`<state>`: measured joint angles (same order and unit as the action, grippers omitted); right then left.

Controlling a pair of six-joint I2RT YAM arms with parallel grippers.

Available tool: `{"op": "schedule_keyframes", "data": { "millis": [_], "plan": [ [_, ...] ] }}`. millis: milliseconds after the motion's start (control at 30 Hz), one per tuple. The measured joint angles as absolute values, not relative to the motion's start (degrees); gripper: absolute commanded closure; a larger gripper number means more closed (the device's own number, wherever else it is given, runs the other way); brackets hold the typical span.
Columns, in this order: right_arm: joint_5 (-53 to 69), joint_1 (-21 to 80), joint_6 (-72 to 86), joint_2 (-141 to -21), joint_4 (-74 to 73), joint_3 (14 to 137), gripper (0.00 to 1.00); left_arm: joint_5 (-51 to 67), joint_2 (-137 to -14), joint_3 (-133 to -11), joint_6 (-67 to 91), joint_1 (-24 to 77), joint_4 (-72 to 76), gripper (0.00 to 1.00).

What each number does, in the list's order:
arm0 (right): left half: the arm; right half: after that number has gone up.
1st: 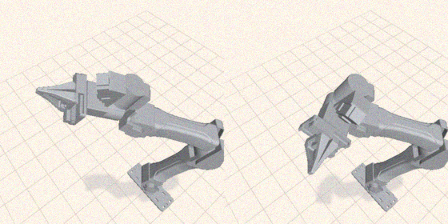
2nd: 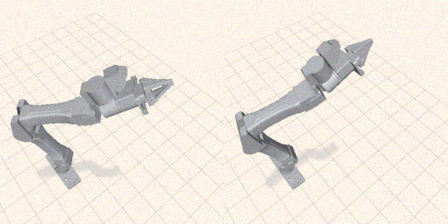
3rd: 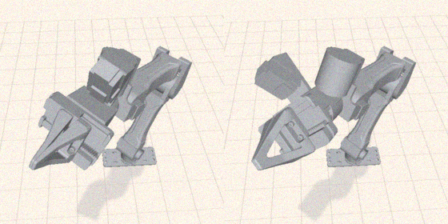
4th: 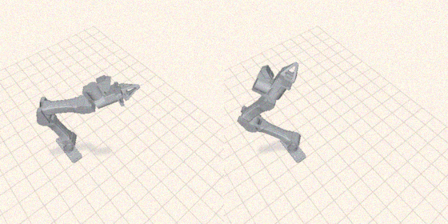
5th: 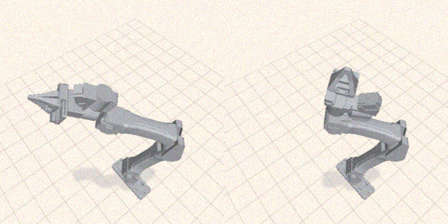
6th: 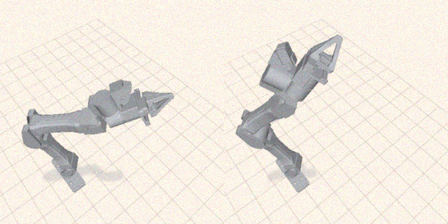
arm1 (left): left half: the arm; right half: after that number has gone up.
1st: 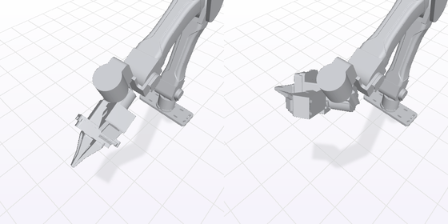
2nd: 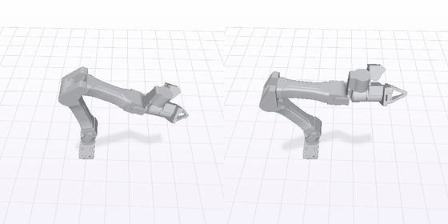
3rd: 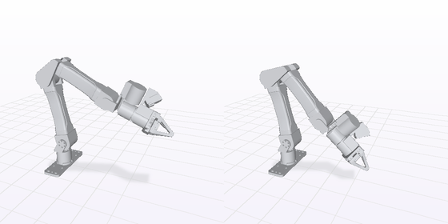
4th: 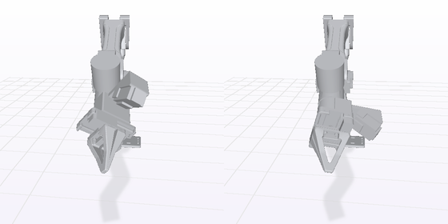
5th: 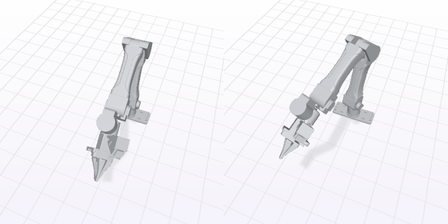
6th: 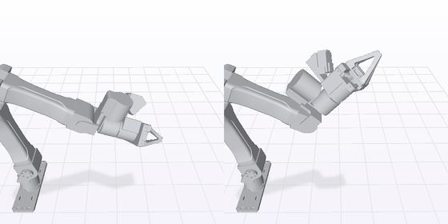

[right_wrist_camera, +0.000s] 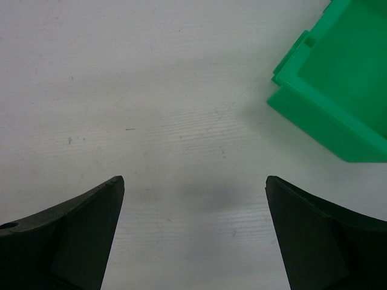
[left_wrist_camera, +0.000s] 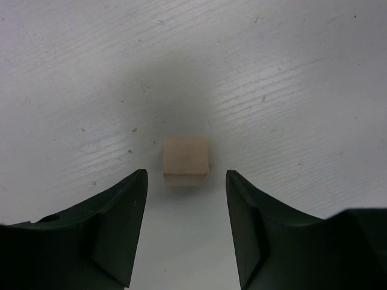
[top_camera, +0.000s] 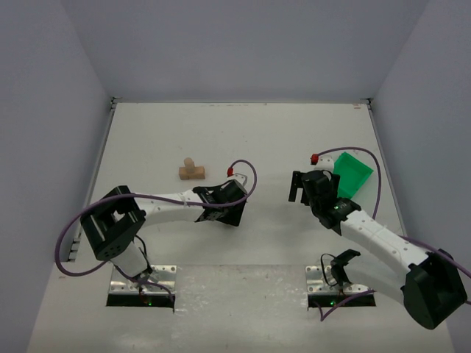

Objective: Build the wood block tower

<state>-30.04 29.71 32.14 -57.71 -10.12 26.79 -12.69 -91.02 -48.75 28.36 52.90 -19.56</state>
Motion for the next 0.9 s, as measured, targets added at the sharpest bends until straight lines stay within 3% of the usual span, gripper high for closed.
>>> {"op": "schedule_keyframes", "data": {
  "millis": [567, 867, 900],
  "plan": [
    [-30.1, 29.7, 32.1, -57.0, -10.0, 26.2, 0.01, -13.0, -92.6, -48.9, 28.6, 52.9, -20.1, 0.69],
    [-30.0, 29.7, 32.1, -57.1, -10.0, 26.2, 0.01, -13.3, -93.0, -49.5, 28.4, 52.9, -20.3, 1.00],
    [-30.0, 29.7, 32.1, -57.1, -10.0, 26.2, 0.01, -13.4, -93.0, -49.7, 28.3, 52.9, -20.4, 1.00]
  ]
}}
